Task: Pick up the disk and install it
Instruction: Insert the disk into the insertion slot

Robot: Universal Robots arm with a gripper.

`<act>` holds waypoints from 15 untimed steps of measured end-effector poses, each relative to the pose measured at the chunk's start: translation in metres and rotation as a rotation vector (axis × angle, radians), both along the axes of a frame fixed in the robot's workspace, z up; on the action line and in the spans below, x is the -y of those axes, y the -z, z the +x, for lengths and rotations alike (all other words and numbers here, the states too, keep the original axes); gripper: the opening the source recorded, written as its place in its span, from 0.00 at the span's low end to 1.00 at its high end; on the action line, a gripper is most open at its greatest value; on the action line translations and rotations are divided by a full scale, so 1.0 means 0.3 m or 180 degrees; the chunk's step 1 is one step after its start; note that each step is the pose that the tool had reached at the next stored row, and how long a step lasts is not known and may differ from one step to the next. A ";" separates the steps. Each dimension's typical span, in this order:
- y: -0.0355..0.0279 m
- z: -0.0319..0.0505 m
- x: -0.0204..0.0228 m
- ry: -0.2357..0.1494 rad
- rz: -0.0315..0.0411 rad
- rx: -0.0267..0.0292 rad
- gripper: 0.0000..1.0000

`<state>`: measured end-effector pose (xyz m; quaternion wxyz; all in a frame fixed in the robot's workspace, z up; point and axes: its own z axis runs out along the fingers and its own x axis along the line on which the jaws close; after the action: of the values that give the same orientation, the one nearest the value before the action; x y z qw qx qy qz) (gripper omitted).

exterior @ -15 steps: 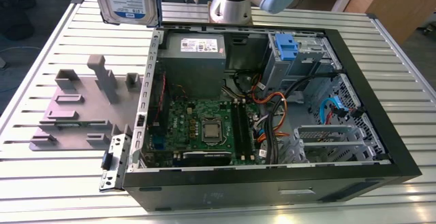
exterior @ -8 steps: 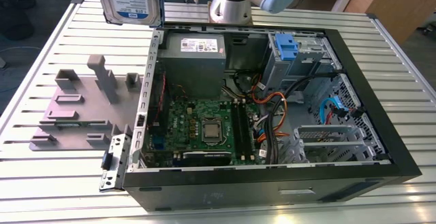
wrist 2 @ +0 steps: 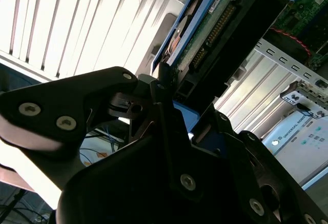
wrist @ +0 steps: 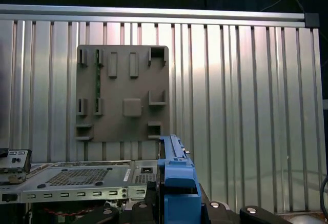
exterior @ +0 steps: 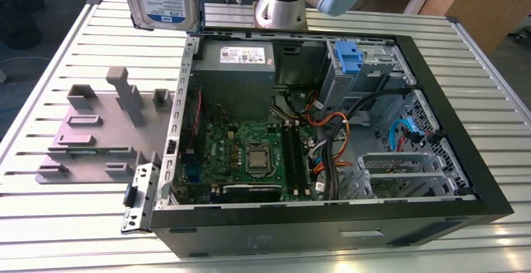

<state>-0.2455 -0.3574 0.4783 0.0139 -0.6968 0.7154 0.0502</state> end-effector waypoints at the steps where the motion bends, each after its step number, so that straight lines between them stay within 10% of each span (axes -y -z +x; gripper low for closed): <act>1: 0.000 0.003 0.000 0.0000 0.0000 0.0000 0.37; 15: 0.000 0.042 0.000 0.0000 0.0000 0.0000 0.37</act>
<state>-0.2330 -0.3574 0.4783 0.0139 -0.6968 0.7153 0.0502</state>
